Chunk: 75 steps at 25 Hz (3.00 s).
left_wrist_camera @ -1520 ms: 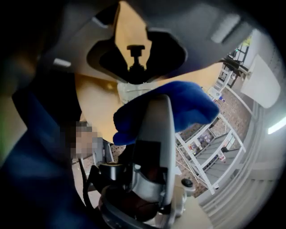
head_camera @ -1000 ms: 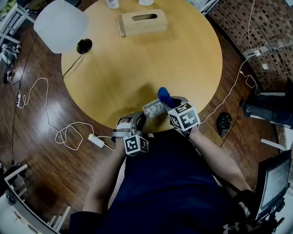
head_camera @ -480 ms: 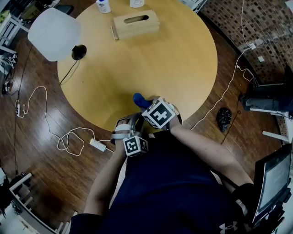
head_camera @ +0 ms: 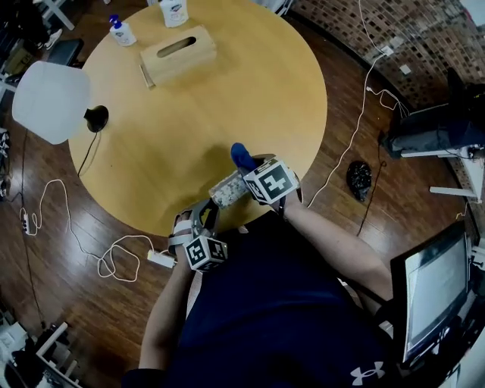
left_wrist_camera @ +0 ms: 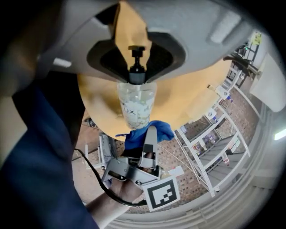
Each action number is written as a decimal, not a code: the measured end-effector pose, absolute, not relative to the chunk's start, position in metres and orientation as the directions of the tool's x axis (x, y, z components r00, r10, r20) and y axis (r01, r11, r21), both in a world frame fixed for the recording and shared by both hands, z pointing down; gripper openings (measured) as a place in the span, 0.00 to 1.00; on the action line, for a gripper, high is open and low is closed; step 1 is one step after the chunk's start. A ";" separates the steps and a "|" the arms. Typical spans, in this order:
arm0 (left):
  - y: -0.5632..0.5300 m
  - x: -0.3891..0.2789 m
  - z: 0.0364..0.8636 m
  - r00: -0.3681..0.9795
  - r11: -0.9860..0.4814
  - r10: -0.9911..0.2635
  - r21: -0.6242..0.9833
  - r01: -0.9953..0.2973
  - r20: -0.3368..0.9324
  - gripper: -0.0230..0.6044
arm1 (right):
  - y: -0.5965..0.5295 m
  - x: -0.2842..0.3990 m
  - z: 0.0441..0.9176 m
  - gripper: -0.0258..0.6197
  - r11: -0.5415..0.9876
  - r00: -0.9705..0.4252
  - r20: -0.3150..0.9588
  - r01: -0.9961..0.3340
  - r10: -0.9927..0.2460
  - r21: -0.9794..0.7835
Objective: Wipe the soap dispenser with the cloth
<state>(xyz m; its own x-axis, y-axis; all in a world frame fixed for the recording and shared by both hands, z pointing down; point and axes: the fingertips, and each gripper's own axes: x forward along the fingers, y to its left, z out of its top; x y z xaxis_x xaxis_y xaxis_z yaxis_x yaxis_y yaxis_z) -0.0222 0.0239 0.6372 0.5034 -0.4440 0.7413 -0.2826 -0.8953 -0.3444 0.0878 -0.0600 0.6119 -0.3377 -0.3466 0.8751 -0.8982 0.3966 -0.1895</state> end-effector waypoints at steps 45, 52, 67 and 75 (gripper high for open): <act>-0.066 0.064 0.539 0.623 -0.856 -0.422 -0.063 -0.513 0.658 0.57 | -0.062 0.163 0.605 0.19 0.336 -0.587 0.676 -0.810 -0.447 -0.481; -0.064 0.066 0.609 0.628 -0.780 -0.439 0.074 -0.622 0.643 0.68 | -0.043 0.171 0.606 0.19 0.342 -0.562 0.706 -0.826 -0.432 -0.448; -0.104 0.049 0.527 0.735 -0.563 -0.558 0.475 -0.676 0.386 0.62 | -0.041 0.177 0.575 0.19 0.377 -0.548 0.711 -0.832 -0.440 -0.408; -0.113 -0.040 0.364 0.724 -0.407 -0.689 0.839 -0.362 -0.022 0.62 | -0.071 0.050 0.450 0.19 0.699 -0.865 0.274 -0.502 -0.421 -0.510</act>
